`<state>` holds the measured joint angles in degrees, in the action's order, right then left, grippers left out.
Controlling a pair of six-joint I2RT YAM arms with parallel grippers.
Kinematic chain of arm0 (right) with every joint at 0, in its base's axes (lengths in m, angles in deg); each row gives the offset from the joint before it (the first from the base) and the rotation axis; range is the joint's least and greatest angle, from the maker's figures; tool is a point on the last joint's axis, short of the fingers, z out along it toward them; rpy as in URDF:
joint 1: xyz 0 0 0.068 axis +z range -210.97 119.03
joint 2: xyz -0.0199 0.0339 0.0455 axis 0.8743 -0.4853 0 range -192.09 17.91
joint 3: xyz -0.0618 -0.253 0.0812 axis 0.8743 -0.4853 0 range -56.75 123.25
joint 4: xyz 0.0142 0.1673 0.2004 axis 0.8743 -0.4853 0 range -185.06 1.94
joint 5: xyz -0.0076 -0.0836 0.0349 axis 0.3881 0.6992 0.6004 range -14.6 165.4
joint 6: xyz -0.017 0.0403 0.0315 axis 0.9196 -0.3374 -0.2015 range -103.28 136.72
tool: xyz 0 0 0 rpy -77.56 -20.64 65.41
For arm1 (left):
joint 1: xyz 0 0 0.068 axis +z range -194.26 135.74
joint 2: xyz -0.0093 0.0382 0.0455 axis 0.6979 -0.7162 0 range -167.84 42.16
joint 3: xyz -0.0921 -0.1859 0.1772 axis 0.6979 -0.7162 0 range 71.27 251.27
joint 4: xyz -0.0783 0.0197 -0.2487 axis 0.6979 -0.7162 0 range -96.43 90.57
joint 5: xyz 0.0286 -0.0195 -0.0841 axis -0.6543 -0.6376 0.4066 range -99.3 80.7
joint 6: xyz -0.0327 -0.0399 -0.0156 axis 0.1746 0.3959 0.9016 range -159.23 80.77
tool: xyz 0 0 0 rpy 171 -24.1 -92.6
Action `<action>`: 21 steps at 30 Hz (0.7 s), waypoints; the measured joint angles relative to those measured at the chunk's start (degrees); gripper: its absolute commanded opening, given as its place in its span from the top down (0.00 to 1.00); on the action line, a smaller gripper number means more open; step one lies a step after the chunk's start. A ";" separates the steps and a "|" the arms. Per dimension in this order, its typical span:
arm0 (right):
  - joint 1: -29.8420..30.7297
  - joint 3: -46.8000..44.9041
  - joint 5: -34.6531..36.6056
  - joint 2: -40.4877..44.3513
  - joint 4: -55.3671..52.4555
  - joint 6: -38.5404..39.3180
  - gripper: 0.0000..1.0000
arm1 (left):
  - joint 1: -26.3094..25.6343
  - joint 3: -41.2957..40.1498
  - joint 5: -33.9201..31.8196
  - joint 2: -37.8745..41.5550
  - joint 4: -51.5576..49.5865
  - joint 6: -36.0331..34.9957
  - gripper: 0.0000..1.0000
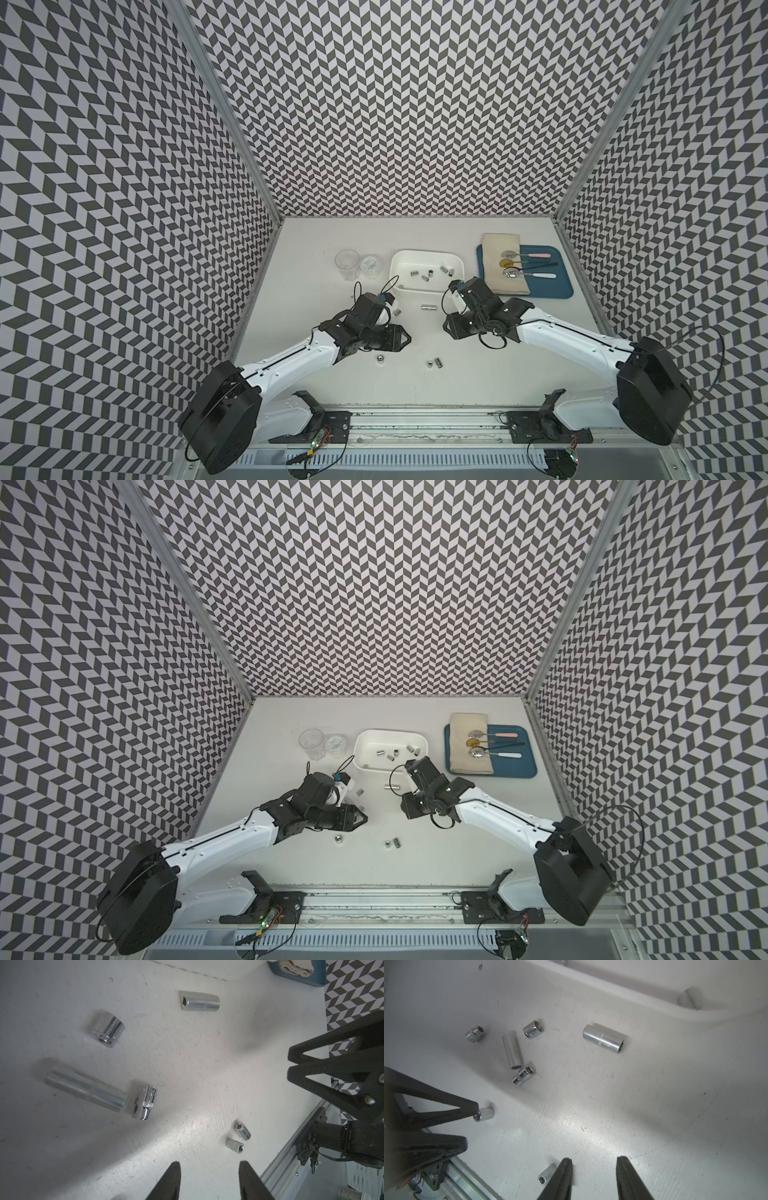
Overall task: Put the socket on the desktop into the storage box
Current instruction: Pick up the socket head at the center of the board.
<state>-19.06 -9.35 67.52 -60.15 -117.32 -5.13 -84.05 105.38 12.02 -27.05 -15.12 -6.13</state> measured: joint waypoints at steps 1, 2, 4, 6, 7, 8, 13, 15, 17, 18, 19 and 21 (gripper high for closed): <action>0.74 -0.72 0.04 0.35 -0.22 -0.31 0.61 | -0.33 -0.13 -0.04 -0.02 0.00 0.00 0.51; 1.42 -1.31 0.13 0.63 -0.44 -0.59 0.61 | -0.66 -0.28 -0.07 -0.02 0.00 0.00 0.51; 2.69 -2.14 0.33 1.09 -0.94 -1.29 0.60 | -1.14 -0.52 -0.17 -0.02 -0.02 0.02 0.51; 3.74 -2.69 0.55 1.40 -1.25 -1.81 0.60 | -1.51 -0.59 -0.35 -0.02 -0.04 0.09 0.51; 4.22 -2.95 0.66 1.57 -1.31 -2.12 0.60 | -1.68 -0.59 -0.50 -0.02 -0.04 0.13 0.51; 4.66 -3.15 0.74 1.68 -1.40 -2.45 0.59 | -1.79 -0.59 -0.70 -0.02 -0.04 0.15 0.51; 7.28 -3.76 1.25 1.81 -1.70 -4.00 0.59 | -2.80 -0.59 -1.68 0.00 -0.42 0.17 0.52; 8.31 -4.00 1.68 1.81 -1.75 -4.42 0.59 | -3.32 -0.59 -2.36 0.02 -0.85 0.15 0.52; 9.27 -4.13 2.10 1.77 -1.99 -4.87 0.59 | -3.98 -0.59 -3.06 0.24 -1.51 0.20 0.51; 9.73 -4.13 2.23 1.68 -2.08 -5.18 0.59 | -4.28 -0.59 -3.48 0.46 -1.84 0.28 0.52; 10.16 -4.13 2.40 1.49 -2.01 -5.40 0.59 | -4.57 -0.59 -3.76 0.79 -2.21 0.42 0.52; 10.97 -4.13 2.64 0.87 -2.01 -5.73 0.59 | -4.85 -0.59 -4.22 1.36 -2.60 0.66 0.51</action>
<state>-8.08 -13.48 70.17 -59.28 -119.33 -10.86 -88.90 104.79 7.80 -25.70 -17.72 -5.48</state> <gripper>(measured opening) 0.413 0.486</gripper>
